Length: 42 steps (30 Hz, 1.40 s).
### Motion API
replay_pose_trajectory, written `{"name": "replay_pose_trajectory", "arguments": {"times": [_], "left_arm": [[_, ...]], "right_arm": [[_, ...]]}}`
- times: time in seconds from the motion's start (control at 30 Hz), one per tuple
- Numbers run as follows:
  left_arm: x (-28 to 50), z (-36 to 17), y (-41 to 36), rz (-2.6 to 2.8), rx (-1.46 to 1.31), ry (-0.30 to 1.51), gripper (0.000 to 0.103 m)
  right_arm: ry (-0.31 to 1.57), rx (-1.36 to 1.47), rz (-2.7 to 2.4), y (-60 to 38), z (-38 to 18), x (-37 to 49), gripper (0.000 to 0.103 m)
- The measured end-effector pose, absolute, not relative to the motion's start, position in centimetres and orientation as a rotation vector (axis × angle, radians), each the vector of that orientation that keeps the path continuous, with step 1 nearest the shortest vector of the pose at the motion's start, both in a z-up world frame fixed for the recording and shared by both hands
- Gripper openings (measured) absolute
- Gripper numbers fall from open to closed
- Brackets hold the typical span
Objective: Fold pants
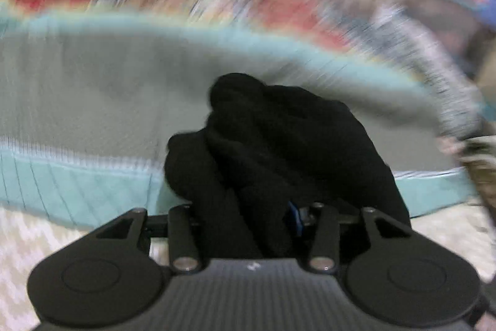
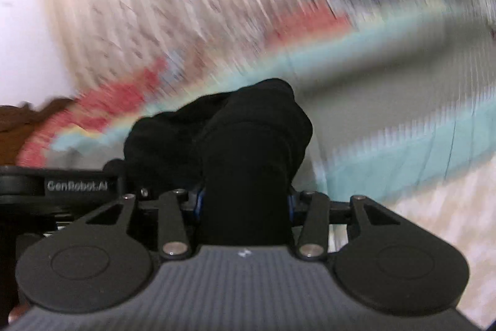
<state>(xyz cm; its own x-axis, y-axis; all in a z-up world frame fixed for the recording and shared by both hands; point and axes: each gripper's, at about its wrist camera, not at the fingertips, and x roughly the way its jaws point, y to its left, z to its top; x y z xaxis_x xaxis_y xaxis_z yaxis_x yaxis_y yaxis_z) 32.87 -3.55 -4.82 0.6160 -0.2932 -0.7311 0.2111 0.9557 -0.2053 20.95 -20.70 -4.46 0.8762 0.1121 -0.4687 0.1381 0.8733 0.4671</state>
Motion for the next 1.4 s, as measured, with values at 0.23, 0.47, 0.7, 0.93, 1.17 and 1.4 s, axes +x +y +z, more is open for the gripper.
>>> {"name": "replay_pose_trajectory", "arguments": {"times": [0.23, 0.47, 0.7, 0.93, 1.17, 1.4], "left_arm": [[31.9, -8.0, -3.3, -0.237, -0.082, 0.838, 0.065], [27.3, -3.8, -1.9, -0.156, -0.016, 0.814, 0.07], [17.9, -0.5, -0.2, -0.165, 0.064, 0.779, 0.085], [9.7, 1.5, 1.8, -0.143, 0.056, 0.769, 0.103], [4.7, 2.2, 2.0, -0.101, 0.077, 0.779, 0.103], [1.3, 2.7, 1.8, -0.073, 0.122, 0.765, 0.103]], "right_arm": [[0.566, 0.702, 0.013, -23.4, -8.4, 19.4, 0.064], [0.541, 0.566, -0.103, -22.1, -4.7, 13.6, 0.071], [0.566, 0.523, -0.103, -21.0, -2.9, 6.9, 0.085], [0.616, 0.46, -0.11, -18.4, -0.7, 1.4, 0.102], [0.666, 0.457, -0.069, -16.2, 0.0, -1.7, 0.103], [0.675, 0.481, -0.054, -14.9, 1.1, -3.8, 0.103]]}}
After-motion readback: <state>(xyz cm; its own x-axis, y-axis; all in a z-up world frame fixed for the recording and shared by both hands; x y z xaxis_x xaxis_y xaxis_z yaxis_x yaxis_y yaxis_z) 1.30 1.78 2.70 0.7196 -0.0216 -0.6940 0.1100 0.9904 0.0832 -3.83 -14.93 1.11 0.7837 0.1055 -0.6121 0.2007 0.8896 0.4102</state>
